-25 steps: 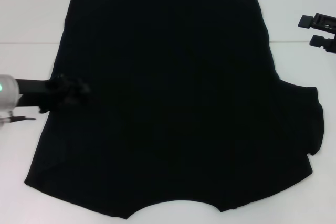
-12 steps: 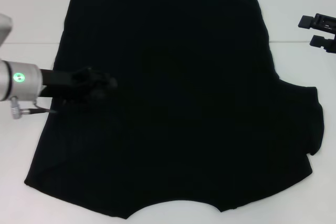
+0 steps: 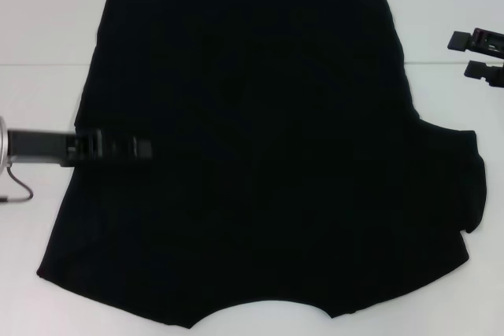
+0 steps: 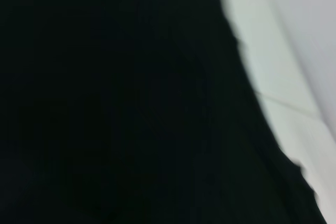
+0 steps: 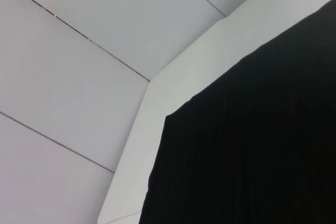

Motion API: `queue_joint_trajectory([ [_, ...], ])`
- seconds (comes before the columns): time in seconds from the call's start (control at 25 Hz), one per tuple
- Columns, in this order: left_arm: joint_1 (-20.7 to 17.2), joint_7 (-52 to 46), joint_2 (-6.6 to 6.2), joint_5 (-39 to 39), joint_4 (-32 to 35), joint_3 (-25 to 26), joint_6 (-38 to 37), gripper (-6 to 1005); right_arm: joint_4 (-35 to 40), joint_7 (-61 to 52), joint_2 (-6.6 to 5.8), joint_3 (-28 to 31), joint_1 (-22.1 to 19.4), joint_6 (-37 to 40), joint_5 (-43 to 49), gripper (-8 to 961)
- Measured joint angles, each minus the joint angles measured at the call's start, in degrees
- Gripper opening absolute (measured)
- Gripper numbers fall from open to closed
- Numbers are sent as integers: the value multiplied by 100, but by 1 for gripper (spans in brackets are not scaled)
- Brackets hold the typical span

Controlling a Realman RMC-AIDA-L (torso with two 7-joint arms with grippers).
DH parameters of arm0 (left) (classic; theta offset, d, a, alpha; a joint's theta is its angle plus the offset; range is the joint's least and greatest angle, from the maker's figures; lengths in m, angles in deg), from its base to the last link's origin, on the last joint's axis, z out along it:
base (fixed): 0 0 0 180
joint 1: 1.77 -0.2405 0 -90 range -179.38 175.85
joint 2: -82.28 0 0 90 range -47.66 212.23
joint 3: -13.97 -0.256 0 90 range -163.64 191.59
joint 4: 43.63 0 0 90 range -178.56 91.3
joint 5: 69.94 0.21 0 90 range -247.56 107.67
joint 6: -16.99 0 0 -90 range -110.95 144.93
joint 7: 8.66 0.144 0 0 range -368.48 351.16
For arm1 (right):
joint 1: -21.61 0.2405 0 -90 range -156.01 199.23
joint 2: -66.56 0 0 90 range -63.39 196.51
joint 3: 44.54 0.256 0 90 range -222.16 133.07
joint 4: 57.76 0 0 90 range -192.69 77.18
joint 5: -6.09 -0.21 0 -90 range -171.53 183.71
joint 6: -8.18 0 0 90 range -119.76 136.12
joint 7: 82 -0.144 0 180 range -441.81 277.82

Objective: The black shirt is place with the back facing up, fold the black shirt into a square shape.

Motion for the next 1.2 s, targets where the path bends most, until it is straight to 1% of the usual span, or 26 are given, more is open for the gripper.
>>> queue_joint_trajectory([
  [0.08, -70, 920, 69, -42, 134, -3, -336, 443, -1, -75, -40, -46, -58, 95, 33, 780],
  [0.12, -116, 1381, 127, -82, 211, -16, -413, 443, -1, -75, -40, -46, -58, 95, 33, 780],
  [0.16, -160, 1661, 174, -108, 246, -27, -439, 444, 0, -124, -79, -55, -98, 186, 108, 780],
  [0.2, -226, 2085, 246, -159, 272, -35, -437, 444, 0, -124, -79, -55, -98, 186, 108, 780],
  [0.24, -264, 2357, 293, -192, 287, -39, -431, 444, 2, -156, -105, -55, -116, 240, 164, 779],
  [0.32, -372, 2886, 430, -270, 367, -44, -406, 444, 6, -214, -165, -55, -160, 379, 292, 779],
  [0.4, -451, 3152, 530, -357, 495, -45, -424, 448, 13, -253, -235, -42, -210, 523, 418, 778],
  [0.44, -468, 3194, 544, -385, 517, -50, -449, 451, 19, -265, -269, -29, -240, 593, 458, 778],
  [0.52, -489, 3231, 522, -436, 534, -45, -525, 455, 33, -303, -368, 1, -322, 718, 524, 778],
  [0.6, -523, 3241, 458, -513, 517, -18, -661, 496, 37, -345, -443, 6, -415, 804, 532, 777],
  [0.68, -580, 3258, 428, -606, 515, -19, -749, 538, 37, -400, -513, 1, -503, 844, 534, 777],
  [0.84, -704, 3419, 427, -627, 552, -116, -760, 624, 55, -529, -583, -36, -596, 999, 722, 776],
  [1.0, -740, 3437, 437, -644, 532, -44, -704, 713, 112, -764, -672, -37, -549, 1378, 1410, 775],
  [1.2, -741, 3418, 455, -666, 523, 11, -660, 825, 442, -1146, -689, -27, -490, 1586, 1926, 774],
])
